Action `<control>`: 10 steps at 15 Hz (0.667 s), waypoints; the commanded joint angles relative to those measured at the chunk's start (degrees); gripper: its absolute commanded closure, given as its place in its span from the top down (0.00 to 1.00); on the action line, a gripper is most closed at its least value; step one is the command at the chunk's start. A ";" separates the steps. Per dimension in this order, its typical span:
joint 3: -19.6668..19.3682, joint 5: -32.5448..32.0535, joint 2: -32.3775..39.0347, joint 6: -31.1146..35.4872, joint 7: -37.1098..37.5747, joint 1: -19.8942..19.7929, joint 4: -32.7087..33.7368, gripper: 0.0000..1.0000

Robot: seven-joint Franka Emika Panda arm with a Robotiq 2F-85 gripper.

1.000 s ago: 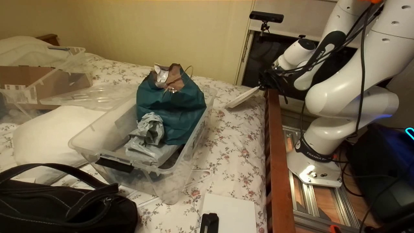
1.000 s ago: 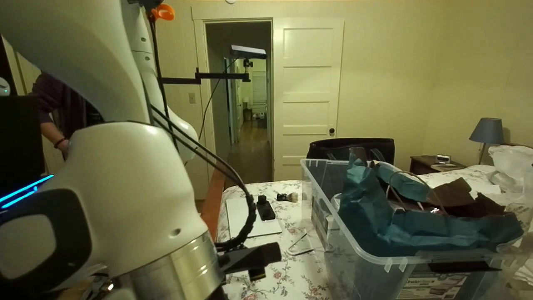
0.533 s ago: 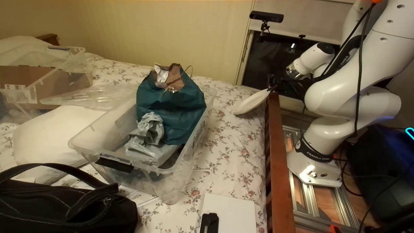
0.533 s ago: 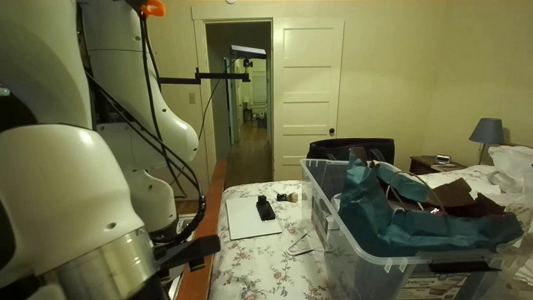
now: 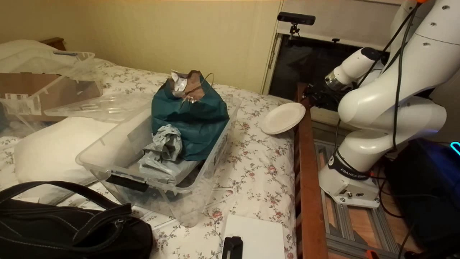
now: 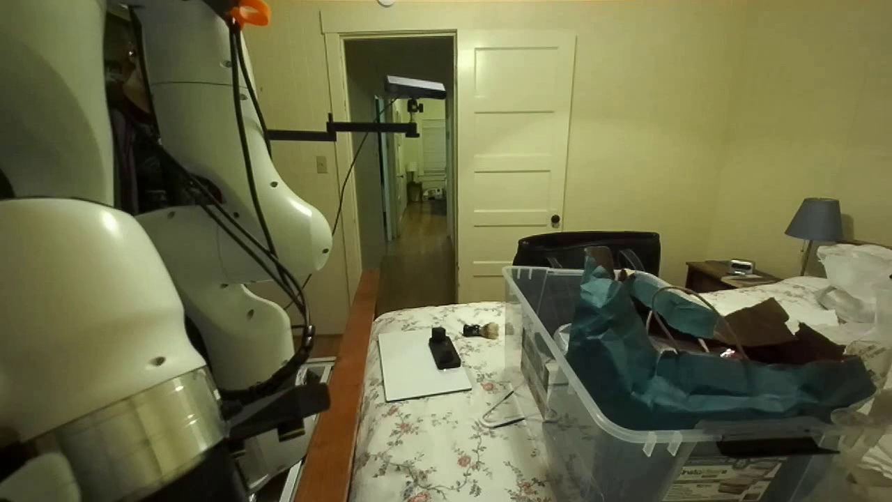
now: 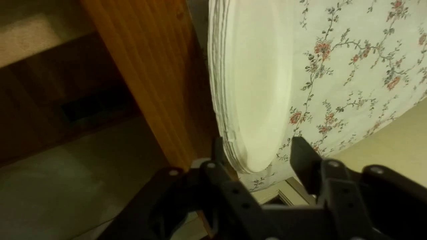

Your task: Take the white plates out of the storage container and put them on the right side of the table.

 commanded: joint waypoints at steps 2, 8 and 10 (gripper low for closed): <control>0.69 -5.89 -8.26 -4.48 9.24 0.40 -0.64 0.95; 7.57 -12.64 -20.97 -17.54 26.22 -1.84 -1.13 1.00; 12.60 -14.57 -23.63 -21.71 29.98 -5.34 -0.93 1.00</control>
